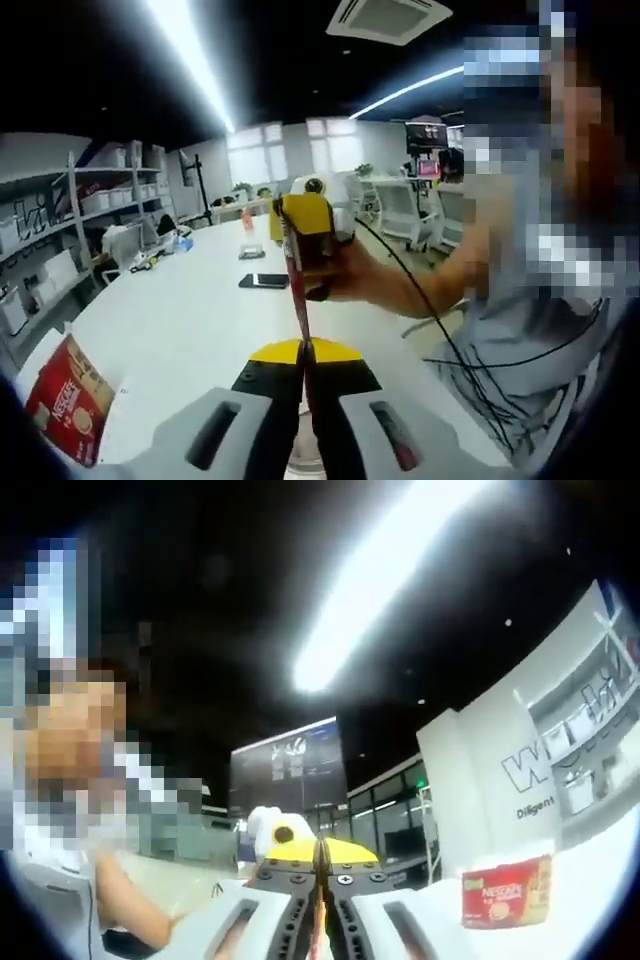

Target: Tear open the coffee pouch, take out the coffee, and pour the coffee from the pouch into the cup

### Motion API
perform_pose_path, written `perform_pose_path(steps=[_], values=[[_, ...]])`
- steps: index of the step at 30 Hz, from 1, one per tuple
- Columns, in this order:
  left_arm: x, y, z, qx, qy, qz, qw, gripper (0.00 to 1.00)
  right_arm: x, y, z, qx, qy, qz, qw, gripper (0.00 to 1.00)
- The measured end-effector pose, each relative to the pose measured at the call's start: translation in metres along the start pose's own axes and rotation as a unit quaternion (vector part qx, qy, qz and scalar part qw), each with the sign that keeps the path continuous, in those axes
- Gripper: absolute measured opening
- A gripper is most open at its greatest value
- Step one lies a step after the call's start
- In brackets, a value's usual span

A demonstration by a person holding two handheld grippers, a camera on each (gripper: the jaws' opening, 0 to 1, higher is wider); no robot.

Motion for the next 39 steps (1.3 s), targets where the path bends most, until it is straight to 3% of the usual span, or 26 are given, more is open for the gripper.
perform_pose_path(steps=[11, 15, 17, 19, 23, 28, 33, 39], values=[[0.002, -0.002, 0.015, 0.008, 0.028, 0.018, 0.9994, 0.04, 0.0, -0.003, 0.004, 0.001, 0.006, 0.001, 1.0, 0.01], [0.003, 0.002, 0.015, -0.006, 0.031, 0.001, 0.9995, 0.08, 0.002, -0.005, 0.009, -0.017, -0.011, -0.005, 0.9998, 0.01], [-0.001, 0.0, 0.005, 0.0, -0.003, 0.007, 1.0, 0.11, 0.0, -0.005, 0.016, -0.015, -0.005, 0.0, 0.9999, 0.01], [-0.002, -0.002, 0.0, -0.001, -0.014, 0.01, 0.9998, 0.12, -0.002, -0.005, 0.022, -0.02, -0.001, -0.003, 0.9998, 0.01], [-0.006, -0.004, -0.002, -0.015, -0.005, 0.005, 0.9999, 0.07, -0.006, -0.001, 0.027, -0.019, 0.004, -0.008, 0.9998, 0.01], [-0.005, -0.003, -0.006, -0.016, -0.015, 0.004, 0.9997, 0.04, -0.006, 0.001, 0.022, -0.003, -0.002, -0.011, 0.9999, 0.03], [-0.007, -0.003, -0.007, -0.019, -0.016, 0.004, 0.9997, 0.04, -0.006, 0.002, 0.031, -0.013, 0.012, -0.023, 0.9996, 0.14], [-0.005, -0.003, -0.007, -0.019, -0.011, 0.007, 0.9997, 0.05, -0.008, 0.003, 0.046, -0.02, 0.028, -0.027, 0.999, 0.06]])
Point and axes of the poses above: the point that each gripper's makers call its tool centre point, and the gripper's own axes: x roughly backward along the fingers, y roughly to its left, z roughly out of its underside, the point moved 6 cm from there along x, roughly backward along the fingers, and after that the axes turned 12 degrees about -x, right-handed, at the moved point
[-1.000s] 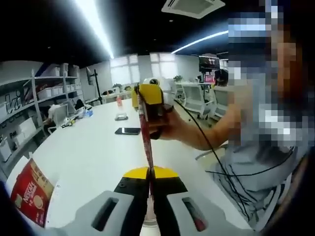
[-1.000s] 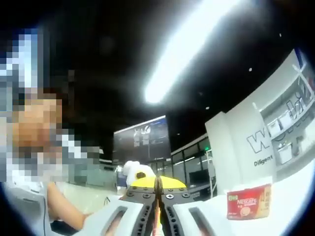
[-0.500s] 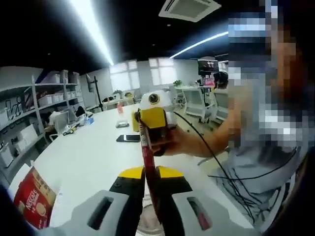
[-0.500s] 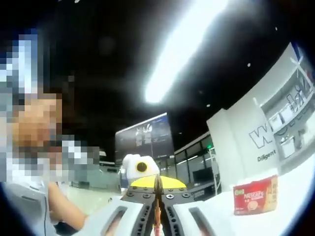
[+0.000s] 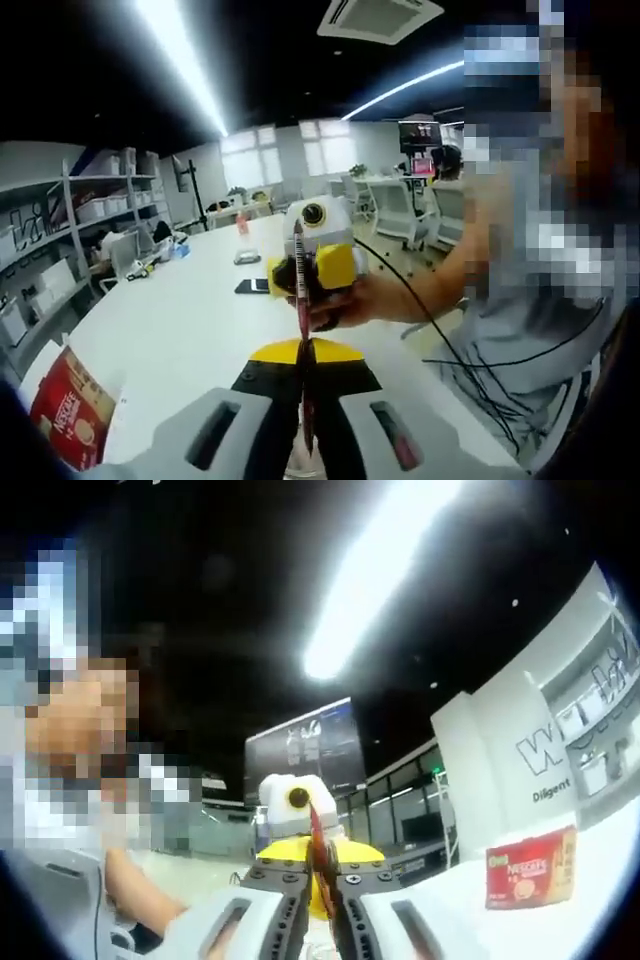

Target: Tear open the coffee pouch, take out the coffee, and pour the coffee from the pouch into the cup

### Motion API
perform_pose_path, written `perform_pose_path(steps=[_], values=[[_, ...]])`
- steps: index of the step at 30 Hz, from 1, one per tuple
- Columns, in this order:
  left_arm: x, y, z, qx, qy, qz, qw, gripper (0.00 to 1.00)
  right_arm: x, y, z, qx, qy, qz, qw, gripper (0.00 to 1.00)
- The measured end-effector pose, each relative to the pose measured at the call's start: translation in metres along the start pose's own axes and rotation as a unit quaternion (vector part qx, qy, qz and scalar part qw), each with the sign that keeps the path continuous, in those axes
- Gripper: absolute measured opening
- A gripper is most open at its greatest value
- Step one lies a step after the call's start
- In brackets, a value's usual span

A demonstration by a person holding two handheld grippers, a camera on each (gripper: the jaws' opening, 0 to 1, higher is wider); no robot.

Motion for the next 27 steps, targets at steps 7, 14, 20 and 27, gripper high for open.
perform_pose_path(steps=[7, 14, 20, 27], values=[[0.001, 0.0, 0.001, 0.002, -0.005, 0.002, 1.0, 0.07, 0.001, -0.003, -0.007, 0.019, 0.003, 0.015, 0.9997, 0.02], [0.002, -0.001, 0.006, 0.0, 0.015, 0.003, 0.9999, 0.05, 0.004, -0.004, -0.019, 0.019, -0.008, 0.017, 0.9996, 0.02], [0.003, -0.005, 0.009, -0.01, 0.022, 0.017, 0.9996, 0.11, 0.002, -0.001, -0.011, -0.007, -0.015, 0.01, 0.9998, 0.02], [0.005, -0.005, 0.01, 0.003, 0.024, 0.018, 0.9996, 0.05, 0.0, 0.002, -0.014, -0.004, -0.024, -0.006, 0.9997, 0.08]])
Point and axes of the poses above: the point that each gripper's makers call its tool centre point, and the gripper's own axes: x roughly backward along the fingers, y roughly to its left, z roughly out of its underside, the point moved 6 cm from there along x, roughly backward along the fingers, and after that the axes turned 12 degrees about -x, right-handed, at the moved point
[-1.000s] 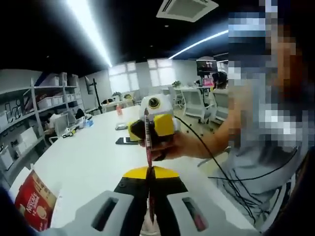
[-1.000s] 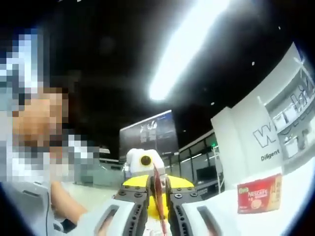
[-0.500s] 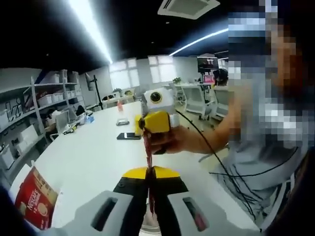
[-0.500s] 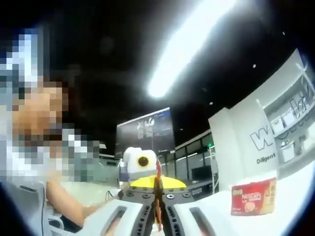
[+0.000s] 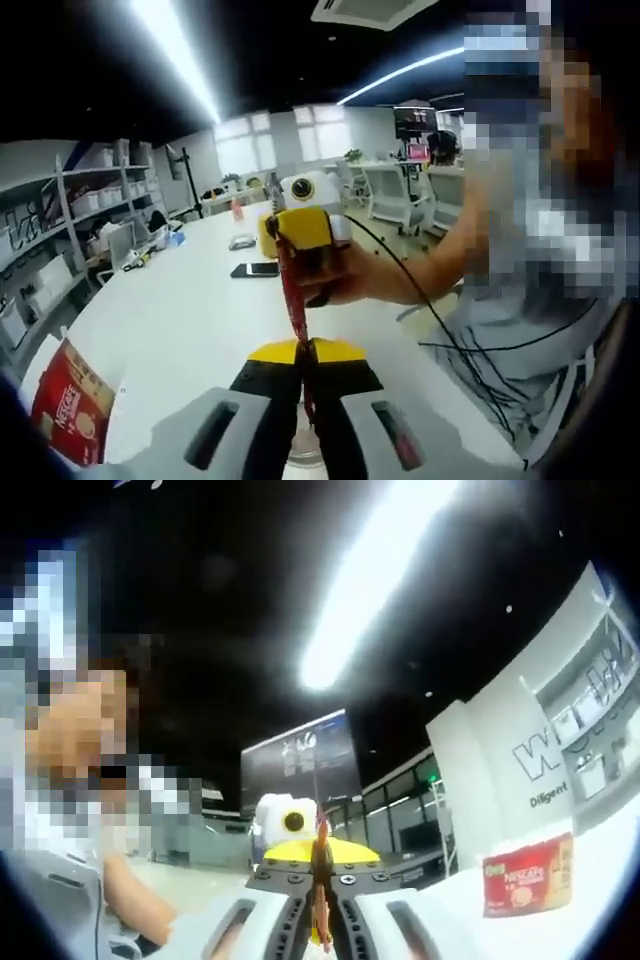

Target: Tear open the coffee pouch, take out the coffee, and pour the coffee from the pouch into the cup

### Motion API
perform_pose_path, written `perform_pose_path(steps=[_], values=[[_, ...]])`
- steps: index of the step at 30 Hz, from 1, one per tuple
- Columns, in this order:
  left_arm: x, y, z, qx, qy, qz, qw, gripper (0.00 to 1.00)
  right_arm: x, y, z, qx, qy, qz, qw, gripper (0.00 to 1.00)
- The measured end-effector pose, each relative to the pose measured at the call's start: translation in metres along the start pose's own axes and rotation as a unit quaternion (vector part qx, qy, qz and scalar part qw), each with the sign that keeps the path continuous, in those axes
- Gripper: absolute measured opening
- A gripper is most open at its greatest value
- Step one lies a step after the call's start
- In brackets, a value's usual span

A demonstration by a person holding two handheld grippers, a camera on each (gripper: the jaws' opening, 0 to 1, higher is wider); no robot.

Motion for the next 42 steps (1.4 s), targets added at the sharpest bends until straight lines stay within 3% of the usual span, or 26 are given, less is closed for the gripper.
perform_pose_path(steps=[2, 10, 13, 17, 18, 20, 23, 27, 30, 33, 38, 42], values=[[-0.003, -0.002, 0.001, 0.0, 0.003, 0.009, 1.0, 0.05, 0.002, 0.0, 0.008, 0.005, 0.027, 0.0, 0.9996, 0.12], [-0.002, -0.002, 0.004, 0.011, 0.005, 0.013, 0.9998, 0.05, 0.012, -0.009, 0.022, -0.001, 0.037, 0.01, 0.9993, 0.12], [-0.002, -0.002, 0.005, 0.012, 0.006, 0.015, 0.9998, 0.05, 0.011, -0.009, 0.026, -0.009, 0.044, 0.006, 0.999, 0.05], [-0.002, 0.001, 0.0, 0.016, -0.009, 0.002, 0.9998, 0.13, 0.01, -0.01, 0.025, -0.012, 0.046, 0.009, 0.9988, 0.02], [-0.002, 0.004, -0.004, 0.021, -0.027, -0.007, 0.9994, 0.14, 0.011, -0.011, 0.024, -0.01, 0.046, 0.012, 0.9988, 0.02], [0.001, 0.005, -0.008, 0.023, -0.033, -0.009, 0.9991, 0.09, 0.01, -0.01, 0.026, -0.007, 0.048, 0.013, 0.9987, 0.02], [0.0, 0.004, -0.008, 0.016, -0.029, -0.01, 0.9994, 0.05, 0.01, -0.009, 0.027, -0.017, 0.048, 0.002, 0.9987, 0.04], [0.0, 0.005, -0.008, 0.025, -0.033, -0.007, 0.9991, 0.05, 0.006, -0.006, 0.024, -0.019, 0.046, -0.009, 0.9987, 0.17], [0.0, 0.005, -0.007, 0.026, -0.034, -0.004, 0.9991, 0.05, 0.005, -0.005, 0.024, 0.003, 0.055, -0.005, 0.9985, 0.06], [0.0, 0.004, -0.008, 0.022, -0.034, -0.004, 0.9992, 0.09, 0.005, -0.007, 0.023, 0.006, 0.054, -0.003, 0.9985, 0.03], [0.003, 0.003, -0.007, 0.022, -0.033, -0.002, 0.9992, 0.05, 0.006, -0.009, 0.022, -0.002, 0.05, 0.001, 0.9987, 0.04], [0.002, 0.004, -0.002, 0.022, -0.018, 0.001, 0.9996, 0.05, 0.006, -0.011, 0.02, -0.01, 0.039, 0.007, 0.9992, 0.13]])
Point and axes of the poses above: the point that each gripper's makers call its tool centre point, and the gripper's own axes: x roughly backward along the fingers, y roughly to its left, z roughly out of its underside, the point moved 6 cm from there along x, roughly backward along the fingers, and after that the axes turned 12 degrees about -x, right-handed, at the moved point
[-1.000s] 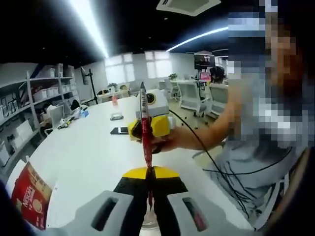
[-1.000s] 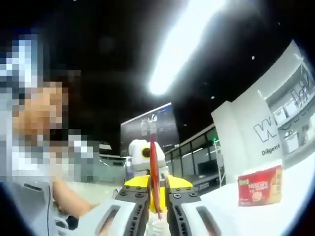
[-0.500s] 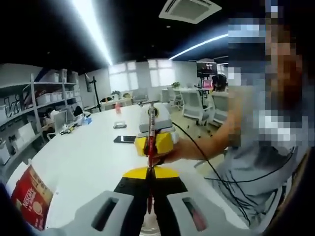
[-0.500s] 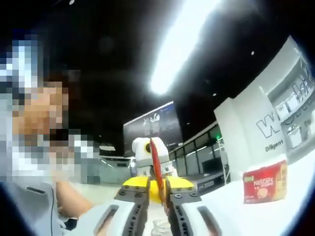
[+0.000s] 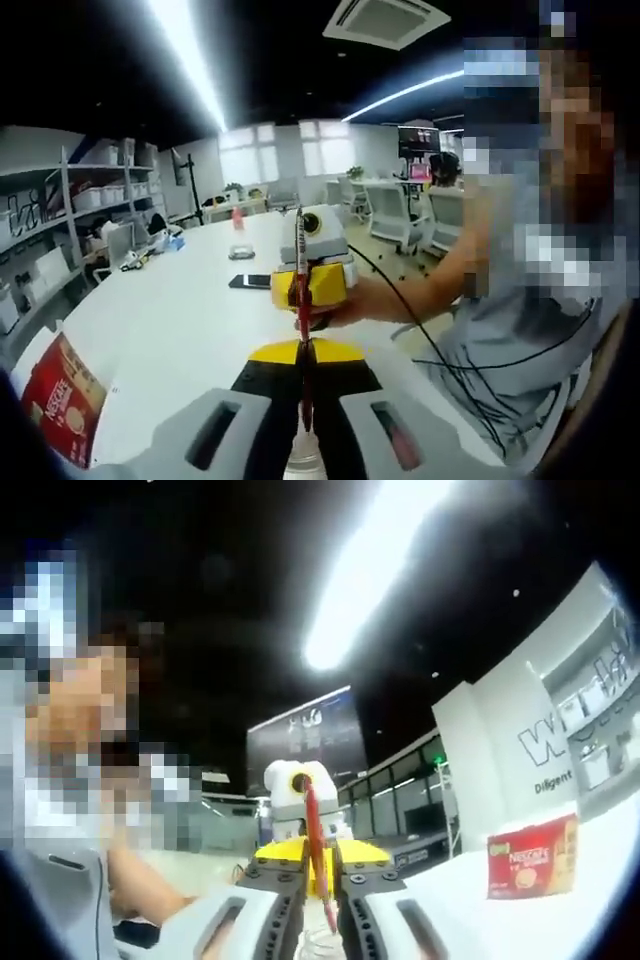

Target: Tear open the coffee pouch, take out the coffee, and pour the coffee from the pouch into the cup

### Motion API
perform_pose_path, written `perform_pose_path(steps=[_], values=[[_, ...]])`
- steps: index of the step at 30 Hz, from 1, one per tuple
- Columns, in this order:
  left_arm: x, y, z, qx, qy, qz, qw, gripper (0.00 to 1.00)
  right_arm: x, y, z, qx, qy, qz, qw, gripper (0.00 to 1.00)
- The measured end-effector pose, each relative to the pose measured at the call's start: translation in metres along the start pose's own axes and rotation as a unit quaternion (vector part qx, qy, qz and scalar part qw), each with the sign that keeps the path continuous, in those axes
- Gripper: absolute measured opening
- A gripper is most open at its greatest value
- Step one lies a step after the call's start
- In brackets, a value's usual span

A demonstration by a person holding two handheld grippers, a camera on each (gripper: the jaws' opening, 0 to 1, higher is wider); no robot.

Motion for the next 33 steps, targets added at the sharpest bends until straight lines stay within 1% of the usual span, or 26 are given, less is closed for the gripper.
perform_pose_path(steps=[1, 2, 4, 6, 7, 9, 10, 12, 13, 15, 16, 17, 19, 20, 21, 22, 24, 25, 27, 28, 31, 33], values=[[0.0, 0.0, 0.001, 0.002, 0.001, 0.003, 1.0, 0.05, 0.001, 0.0, -0.001, 0.001, -0.003, 0.001, 1.0, 0.12], [0.0, 0.0, 0.002, 0.005, 0.001, 0.006, 1.0, 0.05, 0.001, 0.0, -0.002, 0.003, -0.004, 0.0, 1.0, 0.06], [0.0, 0.0, 0.003, 0.006, 0.0, 0.006, 1.0, 0.05, 0.001, 0.002, -0.001, 0.006, -0.002, 0.001, 1.0, 0.03], [0.0, 0.0, 0.004, 0.007, 0.001, 0.007, 1.0, 0.09, 0.001, 0.0, -0.001, 0.01, 0.002, 0.009, 0.9999, 0.03], [0.0, 0.003, 0.005, 0.004, 0.003, -0.004, 1.0, 0.11, 0.001, -0.001, -0.001, 0.008, -0.002, 0.016, 0.9998, 0.03], [0.001, 0.003, 0.005, 0.006, 0.004, -0.006, 1.0, 0.1, 0.003, -0.004, -0.003, -0.01, -0.015, 0.018, 0.9997, 0.03], [0.002, 0.002, 0.005, 0.012, 0.005, 0.0, 0.9999, 0.1, 0.004, -0.006, -0.004, -0.017, -0.021, 0.023, 0.9994, 0.03], [0.002, 0.0, 0.004, 0.007, 0.004, 0.0, 1.0, 0.07, 0.004, -0.008, -0.005, -0.03, -0.028, 0.021, 0.999, 0.03], [0.003, 0.001, 0.004, 0.007, 0.005, -0.001, 1.0, 0.05, 0.003, -0.008, -0.005, -0.032, -0.029, 0.019, 0.9989, 0.04], [0.003, 0.0, 0.005, 0.008, 0.007, 0.002, 0.9999, 0.05, 0.002, -0.007, -0.004, -0.032, -0.03, 0.014, 0.9989, 0.09], [0.003, -0.001, 0.006, 0.008, 0.01, 0.006, 0.9999, 0.04, 0.001, -0.007, -0.005, -0.027, -0.031, 0.017, 0.999, 0.11], [0.003, 0.0, 0.006, 0.009, 0.011, 0.007, 0.9999, 0.04, 0.002, -0.007, -0.005, -0.026, -0.031, 0.017, 0.999, 0.11], [0.004, 0.001, 0.008, 0.016, 0.012, 0.013, 0.9997, 0.05, 0.004, -0.007, -0.009, -0.021, -0.034, 0.016, 0.9991, 0.05], [0.004, 0.001, 0.008, 0.017, 0.011, 0.013, 0.9997, 0.05, 0.004, -0.007, -0.009, -0.021, -0.034, 0.016, 0.9991, 0.03], [0.004, 0.001, 0.008, 0.017, 0.011, 0.013, 0.9997, 0.06, 0.004, -0.007, -0.01, -0.021, -0.035, 0.016, 0.9991, 0.03], [0.004, 0.001, 0.009, 0.018, 0.008, 0.013, 0.9997, 0.1, 0.004, -0.007, -0.01, -0.02, -0.034, 0.018, 0.9991, 0.03], [0.005, 0.001, 0.009, 0.02, 0.002, 0.013, 0.9997, 0.18, 0.004, -0.007, -0.011, -0.017, -0.032, 0.021, 0.9991, 0.02], [0.005, 0.001, 0.009, 0.02, -0.001, 0.014, 0.9997, 0.18, 0.004, -0.007, -0.011, -0.016, -0.032, 0.023, 0.9991, 0.02], [0.008, 0.003, 0.008, 0.02, -0.004, 0.0, 0.9998, 0.15, 0.005, -0.012, -0.014, -0.039, -0.051, 0.045, 0.9969, 0.02], [0.01, 0.004, 0.007, 0.019, -0.005, -0.007, 0.9998, 0.12, 0.006, -0.014, -0.015, -0.05, -0.061, 0.055, 0.9953, 0.02], [0.009, 0.004, 0.009, 0.018, 0.002, -0.01, 0.9998, 0.11, 0.006, -0.013, -0.014, -0.048, -0.06, 0.053, 0.9956, 0.02], [0.008, 0.004, 0.009, 0.017, -0.001, -0.011, 0.9998, 0.09, 0.009, -0.014, -0.016, -0.045, -0.062, 0.055, 0.9955, 0.03]])
Point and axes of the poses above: the point that each gripper's makers call its tool centre point, and the gripper's own axes: x roughly backward along the fingers, y roughly to its left, z roughly out of its underside, the point moved 6 cm from there along x, roughly backward along the fingers, and after that the axes turned 12 degrees about -x, right-handed, at the moved point
